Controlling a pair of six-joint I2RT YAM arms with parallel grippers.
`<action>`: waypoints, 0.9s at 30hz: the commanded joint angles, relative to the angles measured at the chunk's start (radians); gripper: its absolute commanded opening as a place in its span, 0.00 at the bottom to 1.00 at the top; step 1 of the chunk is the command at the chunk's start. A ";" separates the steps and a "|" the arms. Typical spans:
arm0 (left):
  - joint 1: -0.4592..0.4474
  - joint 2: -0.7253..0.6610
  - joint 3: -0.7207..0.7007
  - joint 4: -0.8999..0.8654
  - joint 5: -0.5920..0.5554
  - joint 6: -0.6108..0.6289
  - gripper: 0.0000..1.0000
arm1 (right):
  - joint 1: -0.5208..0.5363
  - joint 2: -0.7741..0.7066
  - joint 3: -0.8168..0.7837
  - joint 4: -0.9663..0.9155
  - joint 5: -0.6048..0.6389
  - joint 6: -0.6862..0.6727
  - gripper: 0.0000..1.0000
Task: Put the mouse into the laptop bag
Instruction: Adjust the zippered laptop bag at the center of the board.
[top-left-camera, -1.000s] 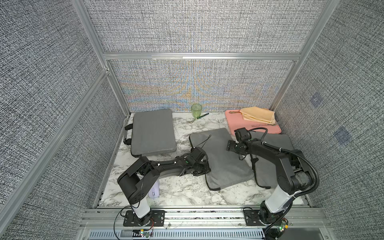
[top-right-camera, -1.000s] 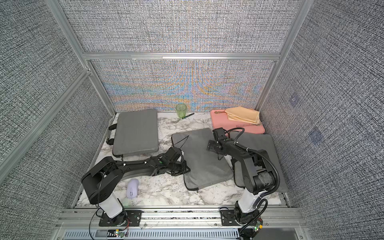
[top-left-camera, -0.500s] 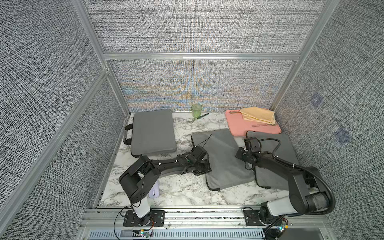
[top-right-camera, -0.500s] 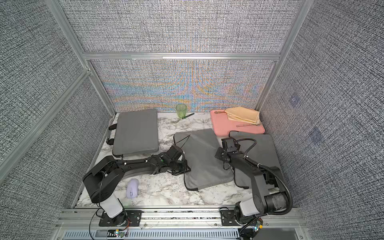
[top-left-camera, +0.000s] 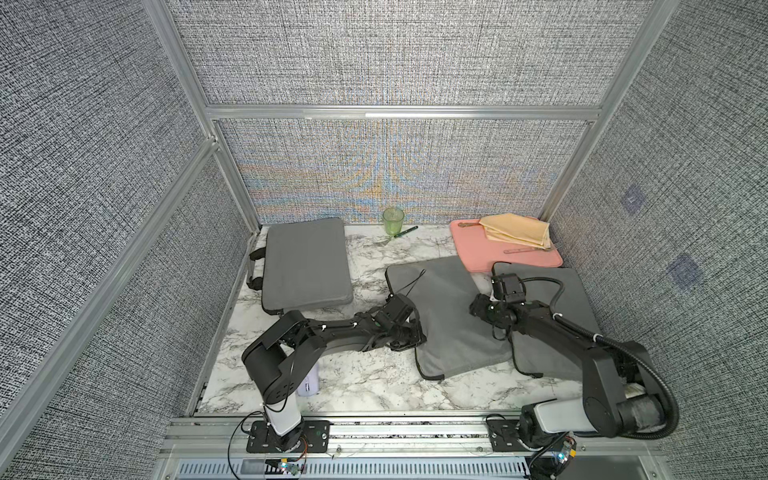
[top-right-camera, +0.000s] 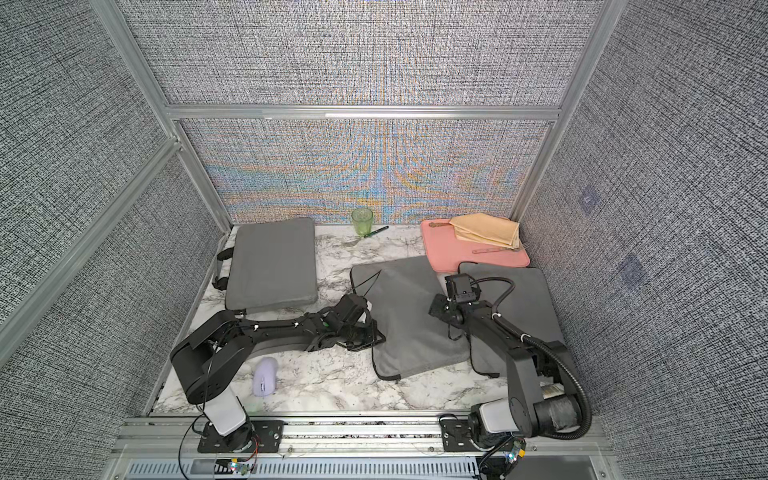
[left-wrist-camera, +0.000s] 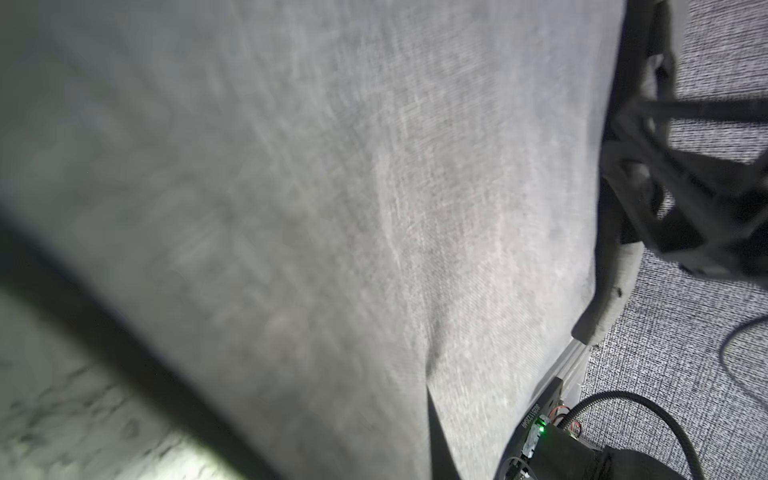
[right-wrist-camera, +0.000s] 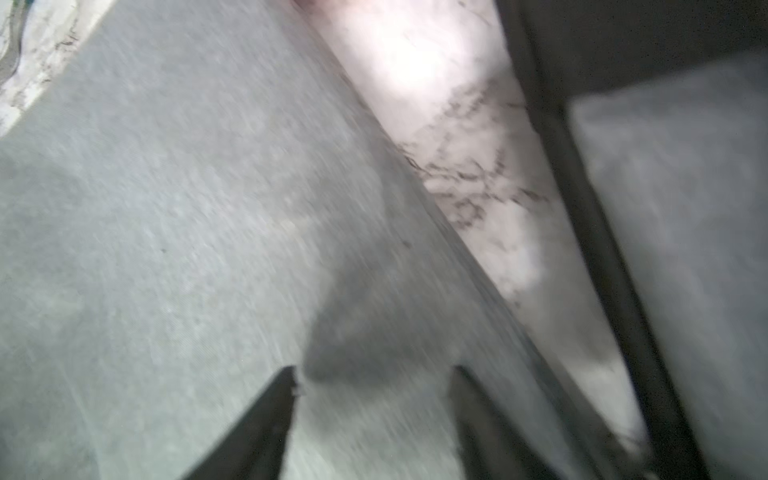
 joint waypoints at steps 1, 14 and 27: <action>-0.002 -0.019 -0.028 -0.020 -0.018 0.019 0.00 | 0.023 0.080 0.120 0.025 -0.036 -0.057 0.81; -0.002 0.074 0.028 -0.032 0.058 0.038 0.00 | 0.070 0.710 0.926 -0.132 -0.094 -0.198 0.79; -0.004 0.052 0.018 -0.058 0.028 0.053 0.00 | 0.085 0.699 0.808 -0.174 0.006 -0.134 0.70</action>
